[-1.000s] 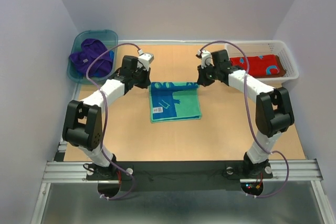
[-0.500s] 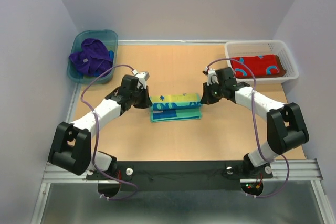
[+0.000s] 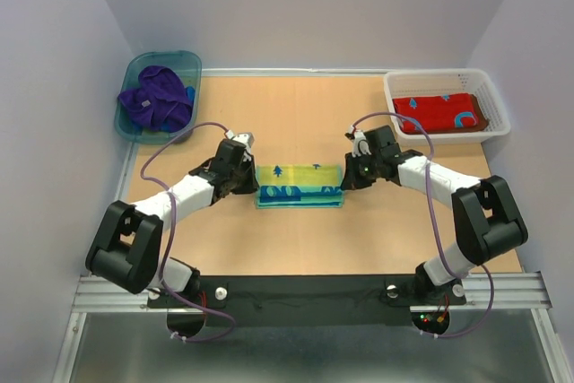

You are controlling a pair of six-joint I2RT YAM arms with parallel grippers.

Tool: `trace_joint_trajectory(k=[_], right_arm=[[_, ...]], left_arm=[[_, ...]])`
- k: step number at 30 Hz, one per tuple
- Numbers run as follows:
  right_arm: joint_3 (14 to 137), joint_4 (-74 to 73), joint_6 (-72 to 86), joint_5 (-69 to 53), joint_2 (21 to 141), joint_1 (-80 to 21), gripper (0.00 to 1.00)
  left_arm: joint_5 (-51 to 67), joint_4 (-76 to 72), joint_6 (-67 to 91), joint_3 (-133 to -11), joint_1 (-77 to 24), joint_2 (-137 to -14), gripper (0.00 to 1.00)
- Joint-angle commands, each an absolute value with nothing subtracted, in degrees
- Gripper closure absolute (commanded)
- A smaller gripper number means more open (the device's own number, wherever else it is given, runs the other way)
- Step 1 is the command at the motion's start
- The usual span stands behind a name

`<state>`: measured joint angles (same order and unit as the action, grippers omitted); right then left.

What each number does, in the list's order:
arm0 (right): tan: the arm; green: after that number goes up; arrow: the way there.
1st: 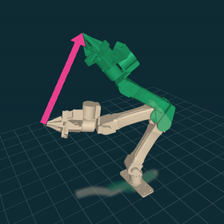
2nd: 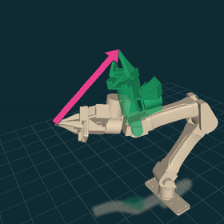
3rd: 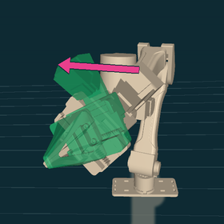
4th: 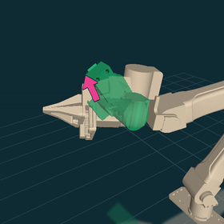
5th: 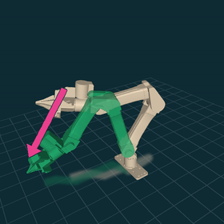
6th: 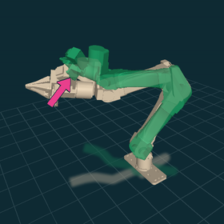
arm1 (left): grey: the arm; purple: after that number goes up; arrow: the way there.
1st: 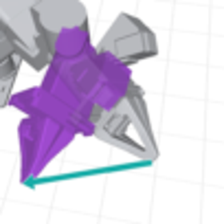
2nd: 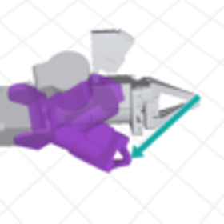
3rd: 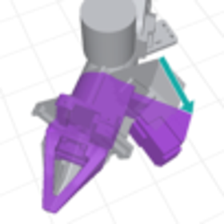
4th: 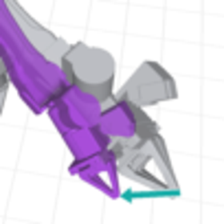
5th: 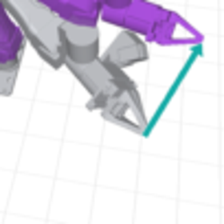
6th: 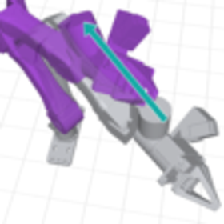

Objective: Fold and stack the towels
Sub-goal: Fold the towel

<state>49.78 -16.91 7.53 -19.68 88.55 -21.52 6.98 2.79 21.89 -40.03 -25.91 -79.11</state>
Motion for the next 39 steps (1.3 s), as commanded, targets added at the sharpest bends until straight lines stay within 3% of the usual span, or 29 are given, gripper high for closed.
trace_joint_trajectory(k=[1, 10, 25, 26, 33, 39], right_arm=[[51.8, -14.2, 8.3, -17.1, 86.5, -21.8, 0.99], [51.3, -12.7, 9.8, -17.3, 86.9, -22.6, 1.0], [47.6, -11.6, 10.3, -18.8, 84.6, -22.9, 0.96], [47.3, -11.7, 10.4, -19.8, 84.0, -23.0, 0.94], [47.2, -13.4, 12.1, -22.1, 77.3, -23.2, 0.61], [52.1, -14.2, 14.2, -22.9, 76.1, -23.8, 0.61]], left_arm=[[1.1, 3.2, 20.9, -44.2, -25.7, -78.1, 1.0], [-2.1, 2.2, 19.8, -45.7, -25.7, -80.3, 0.99], [-1.4, 2.2, 24.9, -38.8, -29.7, -75.7, 0.84], [-2.3, 2.7, 24.9, -38.9, -29.7, -75.2, 0.82], [-5.7, 11.2, 25.5, -42.3, -33.7, -64.9, 0.29], [-5.3, 12.1, 26.1, -45.4, -34.9, -61.4, 0.27]])
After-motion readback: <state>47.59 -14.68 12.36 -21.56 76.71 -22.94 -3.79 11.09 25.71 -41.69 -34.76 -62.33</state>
